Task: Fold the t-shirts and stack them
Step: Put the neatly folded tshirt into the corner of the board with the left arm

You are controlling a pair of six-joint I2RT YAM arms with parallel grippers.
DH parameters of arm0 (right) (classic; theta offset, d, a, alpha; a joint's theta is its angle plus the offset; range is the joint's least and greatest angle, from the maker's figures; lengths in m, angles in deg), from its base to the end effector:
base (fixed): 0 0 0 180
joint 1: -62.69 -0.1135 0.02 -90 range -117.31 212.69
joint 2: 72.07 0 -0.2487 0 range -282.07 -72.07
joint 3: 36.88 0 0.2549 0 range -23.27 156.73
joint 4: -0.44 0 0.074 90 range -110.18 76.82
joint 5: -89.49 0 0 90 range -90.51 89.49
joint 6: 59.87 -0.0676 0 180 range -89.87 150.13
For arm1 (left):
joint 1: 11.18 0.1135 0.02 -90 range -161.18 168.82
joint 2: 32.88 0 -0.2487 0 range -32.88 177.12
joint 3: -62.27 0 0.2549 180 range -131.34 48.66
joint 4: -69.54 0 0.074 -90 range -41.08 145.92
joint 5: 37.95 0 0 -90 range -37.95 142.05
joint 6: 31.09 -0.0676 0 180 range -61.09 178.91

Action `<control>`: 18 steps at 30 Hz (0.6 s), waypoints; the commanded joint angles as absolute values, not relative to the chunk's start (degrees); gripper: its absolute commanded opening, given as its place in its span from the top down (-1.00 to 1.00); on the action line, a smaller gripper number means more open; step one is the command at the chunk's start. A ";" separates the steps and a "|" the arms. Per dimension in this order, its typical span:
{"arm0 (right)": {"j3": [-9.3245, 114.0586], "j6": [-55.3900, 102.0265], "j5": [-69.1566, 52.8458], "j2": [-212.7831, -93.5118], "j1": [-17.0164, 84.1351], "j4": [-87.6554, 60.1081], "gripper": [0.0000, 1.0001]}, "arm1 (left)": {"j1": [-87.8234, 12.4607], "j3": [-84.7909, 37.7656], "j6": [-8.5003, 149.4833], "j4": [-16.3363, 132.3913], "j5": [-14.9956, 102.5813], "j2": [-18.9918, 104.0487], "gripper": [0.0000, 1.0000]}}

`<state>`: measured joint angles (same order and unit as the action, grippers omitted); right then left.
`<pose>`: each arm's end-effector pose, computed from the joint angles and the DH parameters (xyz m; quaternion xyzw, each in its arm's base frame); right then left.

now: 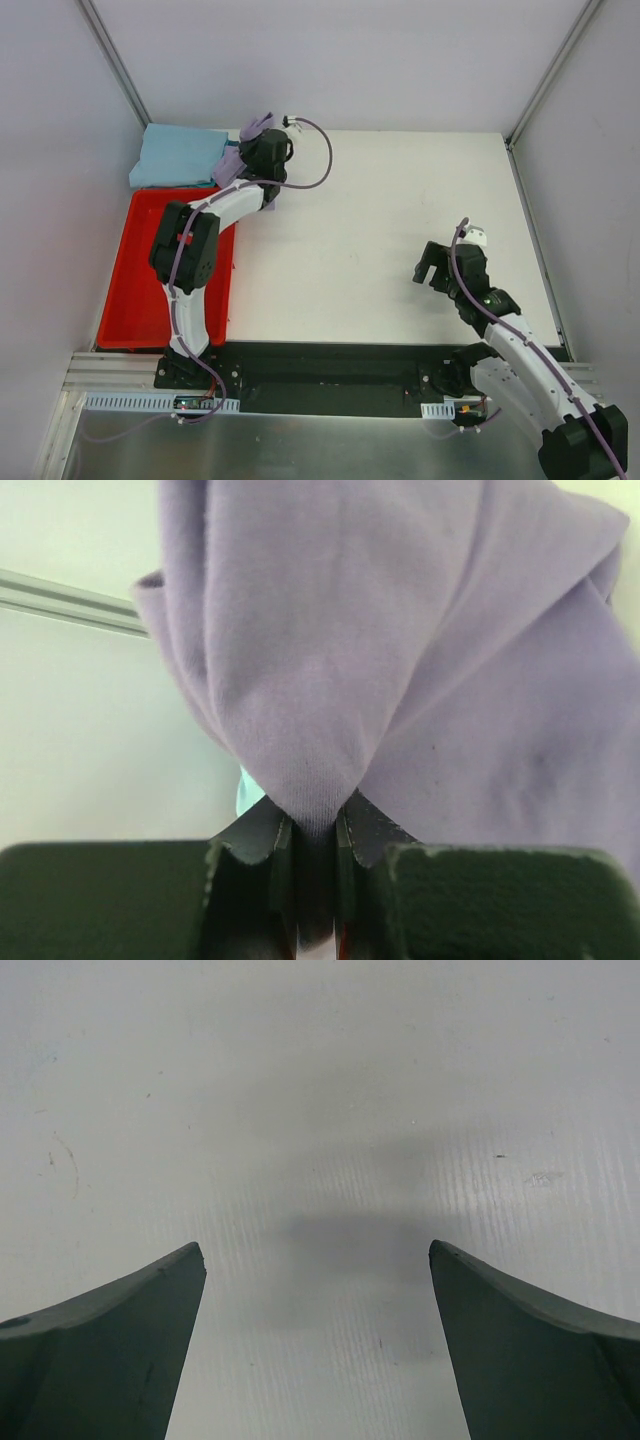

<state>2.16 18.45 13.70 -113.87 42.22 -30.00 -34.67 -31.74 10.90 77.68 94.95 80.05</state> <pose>0.1988 0.0565 0.1906 -0.0082 0.8748 0.0261 0.4836 0.4580 -0.1489 0.2368 0.2297 0.7181 0.4013 0.5200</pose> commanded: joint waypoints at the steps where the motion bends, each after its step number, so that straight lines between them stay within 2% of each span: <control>1: 3.36 19.50 15.22 -114.78 42.65 -29.00 -0.93 | -32.02 -36.50 6.88 79.14 89.86 77.43 1.00; 14: 3.98 19.59 15.04 -117.51 43.00 -29.00 -0.93 | -26.30 -47.58 17.24 59.02 80.01 75.50 1.00; 18: 3.98 19.67 14.95 -117.86 43.09 -29.09 -0.93 | -25.69 -48.20 17.87 57.95 79.21 74.00 1.00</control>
